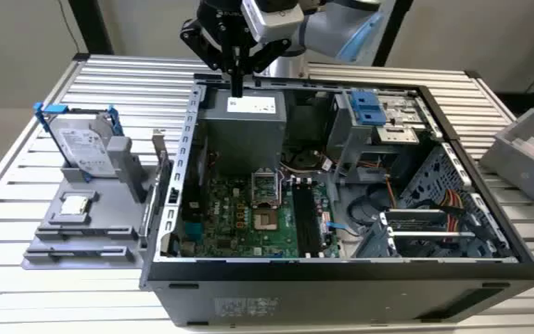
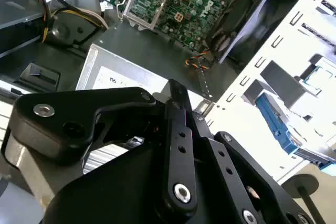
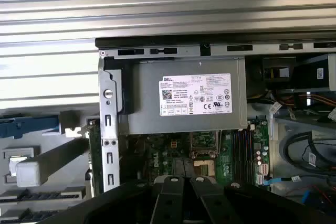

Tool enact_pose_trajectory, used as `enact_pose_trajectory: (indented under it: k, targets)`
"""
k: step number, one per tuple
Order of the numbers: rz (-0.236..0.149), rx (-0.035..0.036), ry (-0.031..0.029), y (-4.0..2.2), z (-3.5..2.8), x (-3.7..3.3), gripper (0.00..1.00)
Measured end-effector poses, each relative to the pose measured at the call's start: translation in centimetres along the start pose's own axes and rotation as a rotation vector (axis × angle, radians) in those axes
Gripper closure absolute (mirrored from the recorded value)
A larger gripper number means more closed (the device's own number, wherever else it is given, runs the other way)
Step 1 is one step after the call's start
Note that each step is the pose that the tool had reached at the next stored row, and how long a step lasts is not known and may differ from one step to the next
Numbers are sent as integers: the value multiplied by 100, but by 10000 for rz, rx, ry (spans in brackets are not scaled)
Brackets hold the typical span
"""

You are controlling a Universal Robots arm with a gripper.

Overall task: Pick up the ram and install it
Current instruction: 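Reach for the ram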

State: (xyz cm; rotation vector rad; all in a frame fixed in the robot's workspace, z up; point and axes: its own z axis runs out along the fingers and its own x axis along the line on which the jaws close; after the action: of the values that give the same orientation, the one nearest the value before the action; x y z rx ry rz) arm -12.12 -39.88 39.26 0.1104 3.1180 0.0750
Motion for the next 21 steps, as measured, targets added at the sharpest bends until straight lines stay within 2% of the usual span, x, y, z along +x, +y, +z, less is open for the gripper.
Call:
enact_pose_trajectory:
  k: [21]
  targets:
    - [0, 0, 0, 0, 0, 0, 100]
